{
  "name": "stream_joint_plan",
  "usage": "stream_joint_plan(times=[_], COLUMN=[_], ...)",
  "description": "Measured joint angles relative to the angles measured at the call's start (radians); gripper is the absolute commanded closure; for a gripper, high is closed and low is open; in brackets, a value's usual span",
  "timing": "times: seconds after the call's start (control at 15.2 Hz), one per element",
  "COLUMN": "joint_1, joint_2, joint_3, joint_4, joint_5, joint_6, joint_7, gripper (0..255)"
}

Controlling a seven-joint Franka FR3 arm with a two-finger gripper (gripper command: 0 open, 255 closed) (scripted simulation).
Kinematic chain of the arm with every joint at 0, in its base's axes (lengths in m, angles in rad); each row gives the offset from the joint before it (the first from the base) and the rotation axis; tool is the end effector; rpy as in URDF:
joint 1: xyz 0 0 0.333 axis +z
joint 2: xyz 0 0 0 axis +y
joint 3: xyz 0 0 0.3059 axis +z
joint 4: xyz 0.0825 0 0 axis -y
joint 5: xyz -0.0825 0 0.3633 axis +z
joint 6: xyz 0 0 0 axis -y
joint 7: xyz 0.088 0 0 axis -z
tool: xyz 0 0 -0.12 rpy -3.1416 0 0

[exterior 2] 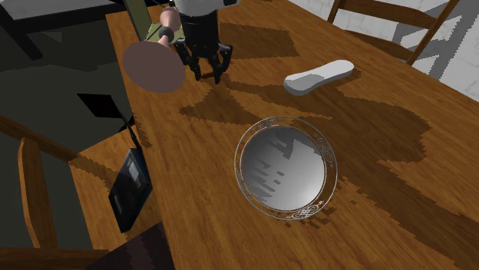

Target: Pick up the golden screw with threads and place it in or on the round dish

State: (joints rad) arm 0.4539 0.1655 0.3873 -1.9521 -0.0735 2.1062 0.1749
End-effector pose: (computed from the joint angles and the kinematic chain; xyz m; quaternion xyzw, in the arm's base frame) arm 0.3884 0.4187 0.3884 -0.9396 -0.3424 -0.0010 0.0000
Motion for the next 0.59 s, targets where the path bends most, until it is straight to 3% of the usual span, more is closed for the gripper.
stream_joint_plan(times=[0.59], joint_1=[-0.002], joint_2=[-0.019], joint_3=[0.002], joint_4=[0.035], joint_5=[0.010], joint_6=[-0.057], joint_7=[-0.007], gripper=[255])
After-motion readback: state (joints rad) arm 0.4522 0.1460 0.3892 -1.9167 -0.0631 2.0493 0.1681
